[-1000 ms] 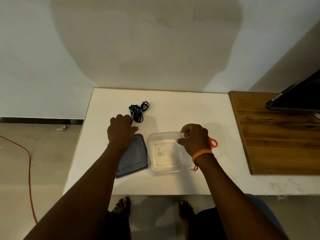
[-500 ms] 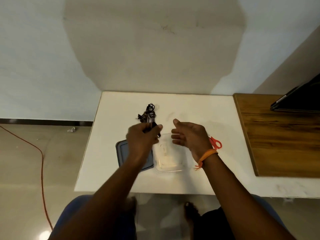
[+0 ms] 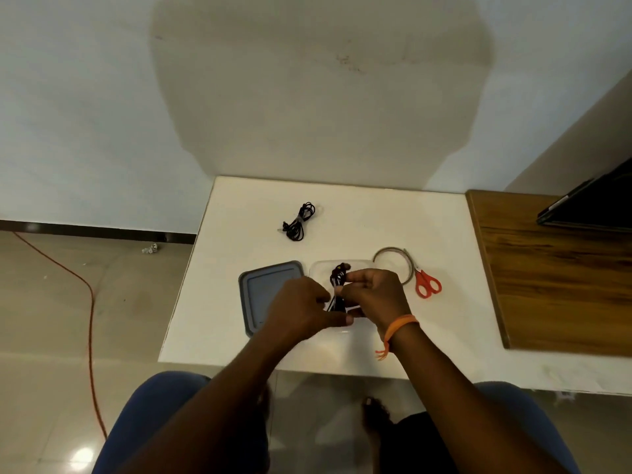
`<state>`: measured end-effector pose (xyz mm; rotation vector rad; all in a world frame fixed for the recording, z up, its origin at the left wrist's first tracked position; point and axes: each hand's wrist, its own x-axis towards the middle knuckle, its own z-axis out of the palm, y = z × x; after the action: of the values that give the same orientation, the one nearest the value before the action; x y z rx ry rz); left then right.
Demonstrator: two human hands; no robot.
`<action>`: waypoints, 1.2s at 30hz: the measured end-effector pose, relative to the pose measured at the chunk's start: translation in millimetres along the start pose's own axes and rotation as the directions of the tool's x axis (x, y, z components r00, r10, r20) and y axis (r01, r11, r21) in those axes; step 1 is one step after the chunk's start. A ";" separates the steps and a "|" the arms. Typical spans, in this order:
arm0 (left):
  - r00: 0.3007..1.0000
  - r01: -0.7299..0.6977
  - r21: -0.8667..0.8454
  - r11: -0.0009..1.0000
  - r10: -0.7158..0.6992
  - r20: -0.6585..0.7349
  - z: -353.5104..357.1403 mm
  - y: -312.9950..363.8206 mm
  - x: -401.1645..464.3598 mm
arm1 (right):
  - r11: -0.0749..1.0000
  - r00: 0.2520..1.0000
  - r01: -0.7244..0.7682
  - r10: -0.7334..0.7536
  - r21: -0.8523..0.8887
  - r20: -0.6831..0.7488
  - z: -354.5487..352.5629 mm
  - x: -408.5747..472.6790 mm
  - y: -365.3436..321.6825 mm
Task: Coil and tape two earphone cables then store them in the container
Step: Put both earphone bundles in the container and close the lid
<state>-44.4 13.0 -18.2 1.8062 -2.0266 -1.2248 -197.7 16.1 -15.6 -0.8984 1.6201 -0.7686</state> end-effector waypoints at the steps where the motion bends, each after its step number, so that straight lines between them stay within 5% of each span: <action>1: 0.999 0.045 0.025 0.999 -0.045 0.004 -5.4 -0.7 2.3 | 0.999 1.000 0.010 -0.010 -0.041 -0.002 1.8 1.5 3.3; 6: 0.953 0.205 -0.234 0.950 -0.249 -0.173 -25.9 -2.5 19.9 | 0.967 0.999 0.040 -0.045 -0.251 -0.017 18.8 17.8 24.3; 10: 0.963 0.206 -0.145 0.968 -0.226 -0.145 -13.5 -12.6 26.6 | 0.957 0.996 0.016 -0.041 -0.289 -0.079 28.8 29.1 36.8; 19: 0.966 0.224 -0.255 0.941 -0.249 -0.070 -11.9 -15.2 46.6 | 0.896 0.990 0.080 -0.122 -0.438 -0.069 18.9 34.3 15.1; 26: 0.955 0.274 -0.304 0.912 -0.295 -0.025 -26.2 -12.6 54.6 | 0.966 0.968 0.134 -0.176 -0.223 -0.180 2.9 59.4 -35.2; 28: 0.954 0.265 -0.270 0.926 -0.292 -0.064 -28.5 -16.5 57.9 | 0.866 0.922 0.252 -0.351 -0.432 -0.166 11.8 81.6 -40.6; 30: 0.950 0.249 -0.229 0.941 -0.283 -0.129 -30.9 -19.9 61.7 | 0.650 0.873 0.378 -0.487 -0.659 0.020 29.1 100.0 -46.8; 33: 0.953 0.225 -0.220 0.949 -0.261 -0.151 -30.4 -22.3 65.3 | 0.173 0.794 0.531 -0.445 -0.830 0.415 57.1 117.8 -58.4; 36: 0.960 0.205 -0.236 0.950 -0.242 -0.138 -26.1 -22.3 70.0 | -0.115 0.758 0.538 -0.367 -0.835 0.539 71.0 134.3 -60.3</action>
<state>-29.7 -59.5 -42.8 1.9944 -1.5645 -1.2515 -136.6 -132.6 -45.3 -2.6380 1.5381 0.2415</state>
